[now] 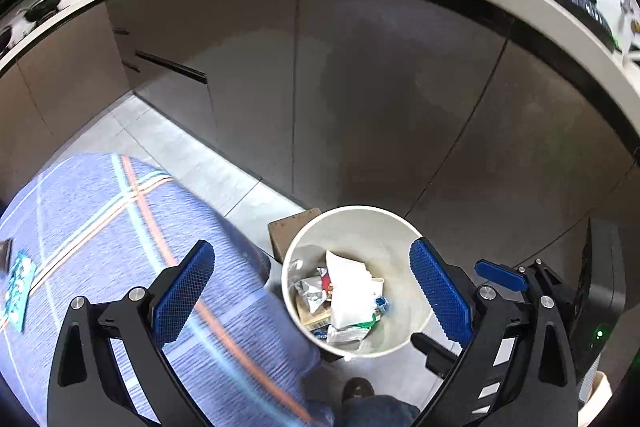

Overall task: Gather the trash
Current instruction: 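Move both tools back over the table toward the blister pack and wrapper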

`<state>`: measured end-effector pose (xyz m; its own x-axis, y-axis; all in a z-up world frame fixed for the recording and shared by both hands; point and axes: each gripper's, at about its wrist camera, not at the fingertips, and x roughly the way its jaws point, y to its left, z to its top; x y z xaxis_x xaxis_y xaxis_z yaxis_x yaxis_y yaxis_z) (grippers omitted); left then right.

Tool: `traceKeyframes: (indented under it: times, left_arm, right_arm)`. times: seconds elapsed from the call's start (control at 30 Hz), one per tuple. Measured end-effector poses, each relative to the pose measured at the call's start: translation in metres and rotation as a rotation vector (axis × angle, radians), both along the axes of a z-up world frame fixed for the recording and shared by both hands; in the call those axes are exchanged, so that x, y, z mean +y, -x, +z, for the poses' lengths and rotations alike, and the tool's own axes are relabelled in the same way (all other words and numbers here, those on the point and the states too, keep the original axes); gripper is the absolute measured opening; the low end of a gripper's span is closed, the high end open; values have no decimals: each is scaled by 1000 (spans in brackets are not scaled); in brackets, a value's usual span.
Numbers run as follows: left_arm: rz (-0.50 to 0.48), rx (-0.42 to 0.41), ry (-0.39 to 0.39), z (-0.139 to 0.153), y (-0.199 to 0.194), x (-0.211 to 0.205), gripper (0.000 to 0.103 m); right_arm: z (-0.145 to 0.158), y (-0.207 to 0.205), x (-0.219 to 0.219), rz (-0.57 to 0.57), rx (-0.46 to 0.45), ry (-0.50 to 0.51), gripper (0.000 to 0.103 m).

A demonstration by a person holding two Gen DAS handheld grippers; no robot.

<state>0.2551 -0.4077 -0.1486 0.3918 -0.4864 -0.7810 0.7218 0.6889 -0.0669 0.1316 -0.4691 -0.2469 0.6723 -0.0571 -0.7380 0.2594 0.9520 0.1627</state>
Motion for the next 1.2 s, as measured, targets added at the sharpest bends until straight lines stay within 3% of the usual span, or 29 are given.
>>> traceKeyframes:
  times: [0.33, 0.7, 0.93, 1.2]
  left_arm:
    - [99, -76, 44, 52, -3, 106, 95]
    - [308, -142, 10, 62, -37, 239, 95]
    - [420, -135, 4, 55, -72, 312, 95]
    - [496, -95, 11, 42, -115, 373, 95]
  right_arm:
    - [57, -12, 55, 86, -91, 18, 100]
    - [95, -66, 181, 350, -97, -7, 100]
    - [97, -114, 253, 420, -66, 4, 100]
    - [70, -170, 332, 489, 20, -19, 100]
